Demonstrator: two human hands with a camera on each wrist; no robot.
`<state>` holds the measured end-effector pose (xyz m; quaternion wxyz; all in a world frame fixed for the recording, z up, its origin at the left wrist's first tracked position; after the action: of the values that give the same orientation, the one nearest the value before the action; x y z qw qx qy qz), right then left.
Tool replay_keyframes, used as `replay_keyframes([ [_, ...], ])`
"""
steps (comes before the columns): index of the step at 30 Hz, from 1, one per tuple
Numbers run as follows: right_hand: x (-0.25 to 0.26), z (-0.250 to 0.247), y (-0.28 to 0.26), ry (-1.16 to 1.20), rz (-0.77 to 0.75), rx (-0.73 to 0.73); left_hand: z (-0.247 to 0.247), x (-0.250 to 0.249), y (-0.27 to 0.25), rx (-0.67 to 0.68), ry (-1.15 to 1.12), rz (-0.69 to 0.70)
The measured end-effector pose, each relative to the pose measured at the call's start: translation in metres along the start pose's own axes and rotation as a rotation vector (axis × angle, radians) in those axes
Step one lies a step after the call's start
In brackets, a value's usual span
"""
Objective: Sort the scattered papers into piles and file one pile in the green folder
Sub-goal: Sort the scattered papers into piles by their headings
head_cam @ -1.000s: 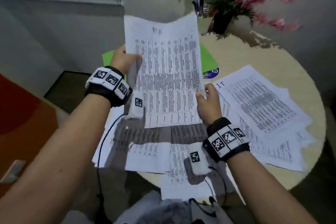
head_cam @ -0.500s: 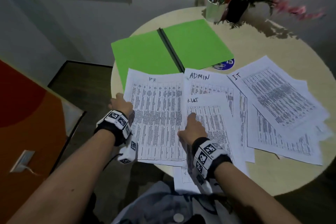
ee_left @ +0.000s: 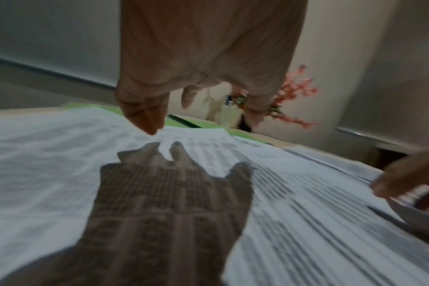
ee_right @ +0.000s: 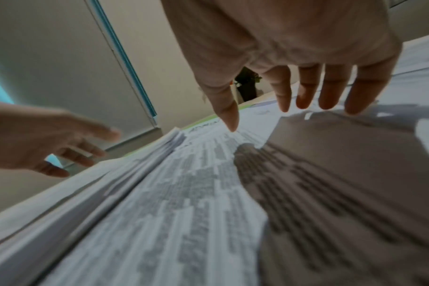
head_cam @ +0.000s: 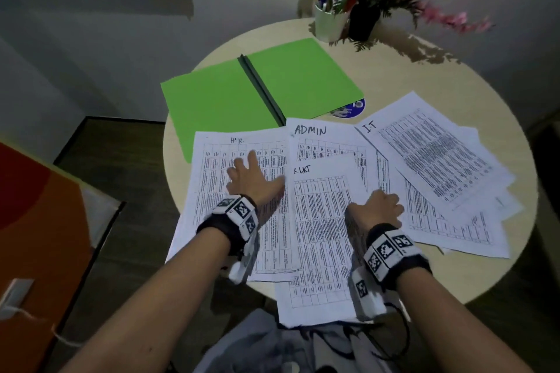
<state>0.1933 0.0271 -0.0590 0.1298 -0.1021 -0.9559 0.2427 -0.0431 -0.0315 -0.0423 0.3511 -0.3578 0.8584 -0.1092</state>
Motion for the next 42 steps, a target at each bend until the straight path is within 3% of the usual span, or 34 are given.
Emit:
replay_keyframes([
  [4, -0.015, 0.005, -0.002, 0.005, 0.051, 0.051, 0.050, -0.017, -0.013, 0.193, 0.148, 0.008],
  [9, -0.005, 0.008, -0.003, 0.247, -0.152, 0.186, 0.060, -0.026, -0.011, 0.125, 0.314, -0.030],
  [16, -0.027, -0.086, 0.043, 0.270, -0.256, -0.067, 0.062, -0.049, -0.009, 0.099, 0.287, -0.078],
  [20, -0.070, -0.153, 0.102, 0.162, -0.181, -0.201, 0.081, -0.080, -0.017, 0.090, 0.330, 0.054],
  [22, -0.088, -0.174, 0.129, 0.085, -0.146, -0.212, 0.102, -0.098, -0.023, 0.151, 0.341, 0.129],
  [25, -0.108, -0.190, 0.158, -0.005, -0.129, -0.205, 0.137, -0.119, -0.030, 0.288, 0.321, 0.124],
  [33, -0.137, -0.179, 0.202, -0.090, -0.107, -0.111, 0.186, -0.143, -0.033, 0.318, 0.361, -0.019],
  [36, -0.137, -0.162, 0.204, 0.003, -0.129, -0.090, 0.193, -0.146, -0.036, 0.345, 0.340, -0.033],
  [39, -0.136, -0.145, 0.205, 0.122, -0.135, -0.060, 0.197, -0.153, -0.037, 0.256, 0.263, -0.049],
  [42, -0.148, -0.132, 0.206, 0.382, -0.008, -0.048, 0.199, -0.156, -0.034, 0.186, 0.248, -0.046],
])
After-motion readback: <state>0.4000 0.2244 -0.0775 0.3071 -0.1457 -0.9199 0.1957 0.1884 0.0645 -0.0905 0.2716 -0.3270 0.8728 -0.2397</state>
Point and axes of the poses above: each hand's wrist, its own y-axis towards the middle knuckle, its own z-axis out of the palm, x = y × z, the point moved 5 cm from there along y, towards the middle knuckle, and after that the axes turned 7 degrees about -y, right-handed, at the moved point
